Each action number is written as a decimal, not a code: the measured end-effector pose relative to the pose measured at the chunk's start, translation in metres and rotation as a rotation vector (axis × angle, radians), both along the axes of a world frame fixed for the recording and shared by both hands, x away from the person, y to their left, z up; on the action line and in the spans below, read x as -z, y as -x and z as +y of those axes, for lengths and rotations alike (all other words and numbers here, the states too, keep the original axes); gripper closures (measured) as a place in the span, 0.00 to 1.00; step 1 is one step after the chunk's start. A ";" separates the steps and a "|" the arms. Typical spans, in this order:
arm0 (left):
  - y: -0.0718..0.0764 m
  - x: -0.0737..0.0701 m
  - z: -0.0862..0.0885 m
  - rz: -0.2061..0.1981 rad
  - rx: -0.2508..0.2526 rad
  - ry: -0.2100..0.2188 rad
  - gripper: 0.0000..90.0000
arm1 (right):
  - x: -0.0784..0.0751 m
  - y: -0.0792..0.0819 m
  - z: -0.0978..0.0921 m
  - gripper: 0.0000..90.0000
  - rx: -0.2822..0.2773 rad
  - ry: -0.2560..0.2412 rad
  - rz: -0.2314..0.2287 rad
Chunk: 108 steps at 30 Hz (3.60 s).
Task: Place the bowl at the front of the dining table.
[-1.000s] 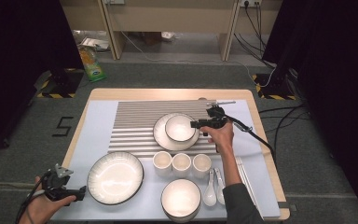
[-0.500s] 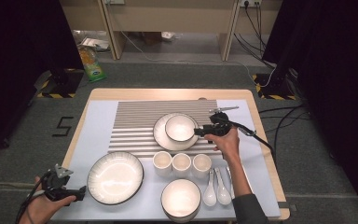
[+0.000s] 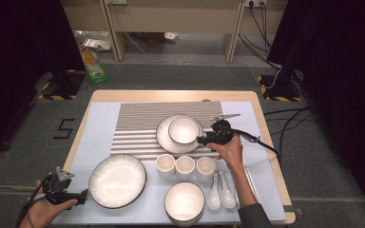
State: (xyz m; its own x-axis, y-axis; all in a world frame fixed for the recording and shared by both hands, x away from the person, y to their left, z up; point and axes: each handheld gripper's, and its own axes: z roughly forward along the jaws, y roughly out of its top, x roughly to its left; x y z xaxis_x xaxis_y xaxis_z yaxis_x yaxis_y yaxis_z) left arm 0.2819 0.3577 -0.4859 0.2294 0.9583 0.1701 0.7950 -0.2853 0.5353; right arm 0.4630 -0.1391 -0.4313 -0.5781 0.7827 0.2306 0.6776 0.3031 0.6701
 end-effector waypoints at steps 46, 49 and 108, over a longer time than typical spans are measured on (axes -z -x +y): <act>0.000 0.000 0.000 0.000 -0.003 -0.004 0.00 | -0.011 0.082 -0.056 0.33 -0.027 -0.031 -0.039; 0.000 0.000 0.000 -0.001 -0.003 -0.004 0.00 | -0.008 0.092 -0.062 0.36 -0.033 -0.038 -0.047; 0.001 0.000 -0.001 -0.007 -0.005 -0.004 0.00 | 0.021 0.148 -0.078 0.41 -0.051 0.013 -0.033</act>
State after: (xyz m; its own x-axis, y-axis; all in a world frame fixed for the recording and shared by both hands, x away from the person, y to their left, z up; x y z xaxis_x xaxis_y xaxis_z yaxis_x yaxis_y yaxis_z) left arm 0.2805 0.3571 -0.4862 0.2236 0.9587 0.1759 0.7924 -0.2839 0.5400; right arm 0.3148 -0.2174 -0.4520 -0.6248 0.7547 0.2002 0.6382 0.3460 0.6878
